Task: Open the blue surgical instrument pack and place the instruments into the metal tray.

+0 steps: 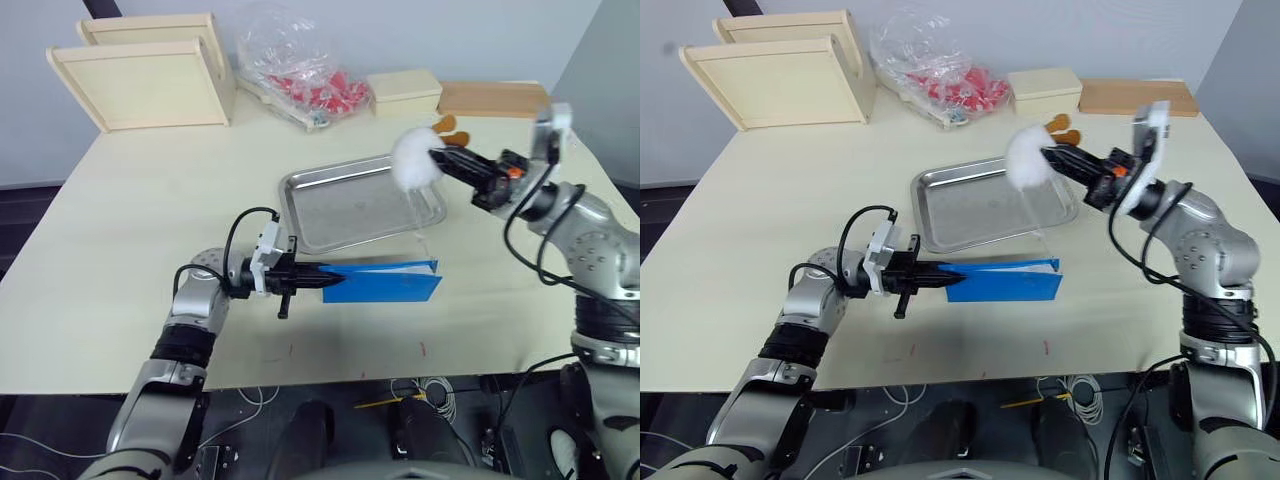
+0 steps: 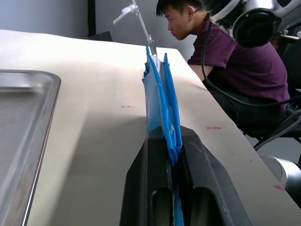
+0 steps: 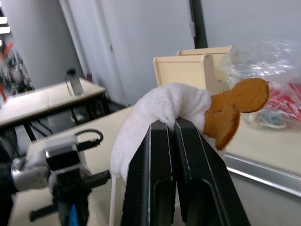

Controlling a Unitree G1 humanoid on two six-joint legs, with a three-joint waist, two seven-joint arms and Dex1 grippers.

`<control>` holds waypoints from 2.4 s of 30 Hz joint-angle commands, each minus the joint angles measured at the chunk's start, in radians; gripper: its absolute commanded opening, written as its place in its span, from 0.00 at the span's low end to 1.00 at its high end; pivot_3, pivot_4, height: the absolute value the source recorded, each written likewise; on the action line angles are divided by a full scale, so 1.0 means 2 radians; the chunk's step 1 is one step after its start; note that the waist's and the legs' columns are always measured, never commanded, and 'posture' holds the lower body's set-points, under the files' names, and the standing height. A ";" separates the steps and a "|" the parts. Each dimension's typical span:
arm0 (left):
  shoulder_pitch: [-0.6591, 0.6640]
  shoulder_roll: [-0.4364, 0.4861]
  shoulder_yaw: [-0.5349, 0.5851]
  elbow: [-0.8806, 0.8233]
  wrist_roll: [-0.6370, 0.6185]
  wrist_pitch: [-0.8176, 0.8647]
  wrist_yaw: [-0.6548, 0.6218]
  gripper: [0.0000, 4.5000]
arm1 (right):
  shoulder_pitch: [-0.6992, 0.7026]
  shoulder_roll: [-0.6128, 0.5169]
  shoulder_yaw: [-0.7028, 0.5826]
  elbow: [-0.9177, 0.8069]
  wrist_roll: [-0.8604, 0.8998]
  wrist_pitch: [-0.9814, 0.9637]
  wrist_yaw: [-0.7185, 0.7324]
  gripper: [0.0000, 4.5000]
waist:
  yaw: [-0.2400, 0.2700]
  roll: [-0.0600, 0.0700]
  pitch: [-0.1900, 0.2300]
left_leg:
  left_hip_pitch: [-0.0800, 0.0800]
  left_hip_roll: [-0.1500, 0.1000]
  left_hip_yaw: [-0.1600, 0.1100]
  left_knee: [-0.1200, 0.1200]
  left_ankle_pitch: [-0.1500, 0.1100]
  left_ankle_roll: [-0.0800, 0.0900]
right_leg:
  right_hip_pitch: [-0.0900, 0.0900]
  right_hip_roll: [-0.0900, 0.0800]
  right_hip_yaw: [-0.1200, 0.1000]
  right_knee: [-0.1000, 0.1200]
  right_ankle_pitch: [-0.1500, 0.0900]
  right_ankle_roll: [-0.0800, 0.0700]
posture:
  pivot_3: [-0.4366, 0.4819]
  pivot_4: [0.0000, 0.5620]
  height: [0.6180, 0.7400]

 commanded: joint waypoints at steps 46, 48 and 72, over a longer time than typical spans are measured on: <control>0.004 -0.006 0.006 0.009 0.011 -0.019 -0.004 0.00 | 0.046 0.070 0.141 -0.092 -0.044 -0.098 0.104 0.01 | 0.001 -0.001 0.000 | -0.004 0.000 -0.001 0.001 0.000 0.000 | -0.004 0.000 0.000 0.002 0.001 0.000 | 0.48 0.27 1.00; 0.003 -0.007 0.006 0.011 0.012 -0.019 -0.005 0.00 | 0.053 0.050 0.159 -0.094 -0.064 -0.114 0.129 0.01 | 0.000 -0.001 0.000 | -0.004 -0.001 -0.001 0.001 0.000 0.000 | -0.004 0.000 0.000 0.002 0.001 0.000 | 0.48 0.27 1.00; 0.007 -0.013 0.003 0.014 0.017 -0.022 -0.007 0.00 | 0.044 -0.018 0.196 -0.027 -0.190 -0.344 0.188 0.99 | 0.002 -0.001 0.000 | -0.004 0.000 0.000 0.007 0.000 0.000 | -0.004 0.000 0.000 0.005 0.001 0.000 | 0.48 0.27 1.00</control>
